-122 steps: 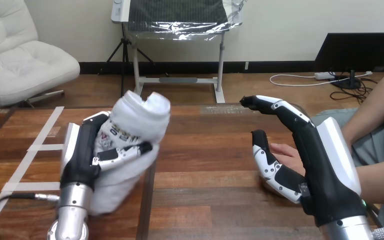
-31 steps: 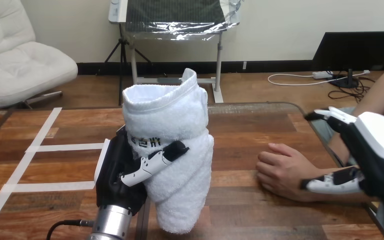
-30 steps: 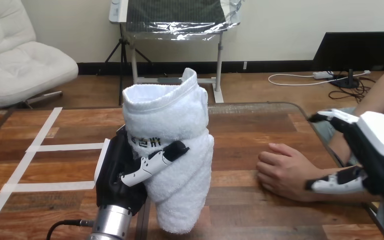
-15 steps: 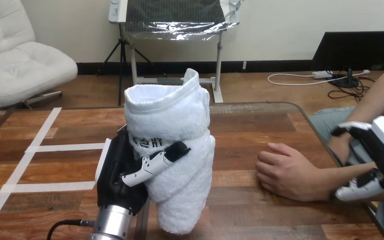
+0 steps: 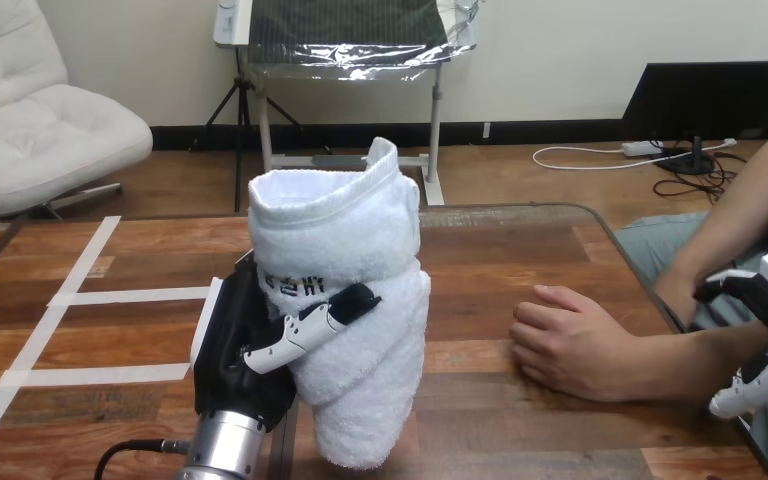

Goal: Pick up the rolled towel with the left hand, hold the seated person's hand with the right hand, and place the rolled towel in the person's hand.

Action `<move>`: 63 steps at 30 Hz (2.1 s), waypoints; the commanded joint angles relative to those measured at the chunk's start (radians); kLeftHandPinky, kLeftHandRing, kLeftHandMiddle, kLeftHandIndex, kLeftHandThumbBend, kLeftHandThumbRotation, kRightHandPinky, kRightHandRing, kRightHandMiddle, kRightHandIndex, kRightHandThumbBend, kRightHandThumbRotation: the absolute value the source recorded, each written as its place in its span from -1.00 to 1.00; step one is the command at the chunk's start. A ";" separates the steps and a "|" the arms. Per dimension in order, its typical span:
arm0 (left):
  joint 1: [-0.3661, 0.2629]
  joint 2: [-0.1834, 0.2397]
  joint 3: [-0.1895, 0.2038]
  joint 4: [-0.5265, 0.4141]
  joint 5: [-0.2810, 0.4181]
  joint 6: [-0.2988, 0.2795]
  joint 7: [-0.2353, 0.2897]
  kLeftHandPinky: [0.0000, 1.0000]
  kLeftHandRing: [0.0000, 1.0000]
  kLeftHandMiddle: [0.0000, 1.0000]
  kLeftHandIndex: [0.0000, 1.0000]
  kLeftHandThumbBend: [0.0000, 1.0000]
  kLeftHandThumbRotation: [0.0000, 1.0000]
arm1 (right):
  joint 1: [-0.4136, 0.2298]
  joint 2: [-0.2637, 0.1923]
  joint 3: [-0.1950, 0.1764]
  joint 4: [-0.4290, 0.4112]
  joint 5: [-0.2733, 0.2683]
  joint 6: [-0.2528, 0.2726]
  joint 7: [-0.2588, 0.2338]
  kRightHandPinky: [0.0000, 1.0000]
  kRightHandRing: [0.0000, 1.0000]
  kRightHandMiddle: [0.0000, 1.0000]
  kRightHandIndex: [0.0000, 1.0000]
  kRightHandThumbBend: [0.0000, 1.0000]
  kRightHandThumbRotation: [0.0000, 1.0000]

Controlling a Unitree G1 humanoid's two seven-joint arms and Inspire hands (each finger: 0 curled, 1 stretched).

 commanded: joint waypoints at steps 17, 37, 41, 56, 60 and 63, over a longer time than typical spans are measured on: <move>-0.035 -0.054 0.004 -0.035 -0.034 -0.006 -0.010 -0.28 -0.20 -0.10 -0.03 0.81 -0.83 | -0.248 -0.108 0.167 0.232 -0.055 -0.043 0.108 0.79 0.88 0.87 0.78 0.63 -1.00; -0.017 -0.042 0.009 -0.054 -0.011 0.000 0.006 -0.28 -0.20 -0.11 -0.03 0.80 -0.78 | -0.330 -0.094 0.277 0.420 -0.086 -0.135 0.042 0.83 0.89 0.88 0.78 0.62 -0.88; -0.015 -0.047 0.012 -0.056 -0.019 0.000 0.007 -0.29 -0.21 -0.11 -0.04 0.80 -0.79 | -0.345 -0.088 0.294 0.450 -0.094 -0.142 0.039 0.82 0.89 0.88 0.77 0.61 -0.85; -0.005 -0.038 0.012 -0.077 -0.013 0.017 0.021 -0.29 -0.22 -0.12 -0.04 0.79 -0.80 | -0.392 -0.074 0.344 0.552 -0.097 -0.188 0.010 0.89 0.92 0.89 0.78 0.58 -0.76; -0.002 -0.039 0.012 -0.082 -0.017 0.025 0.025 -0.29 -0.22 -0.12 -0.05 0.79 -0.81 | -0.401 -0.077 0.361 0.567 -0.100 -0.203 0.006 0.89 0.91 0.88 0.77 0.57 -0.75; -0.002 -0.038 0.012 -0.082 -0.014 0.025 0.026 -0.29 -0.22 -0.12 -0.05 0.79 -0.81 | -0.407 -0.077 0.367 0.582 -0.091 -0.220 -0.002 0.88 0.89 0.87 0.77 0.56 -0.75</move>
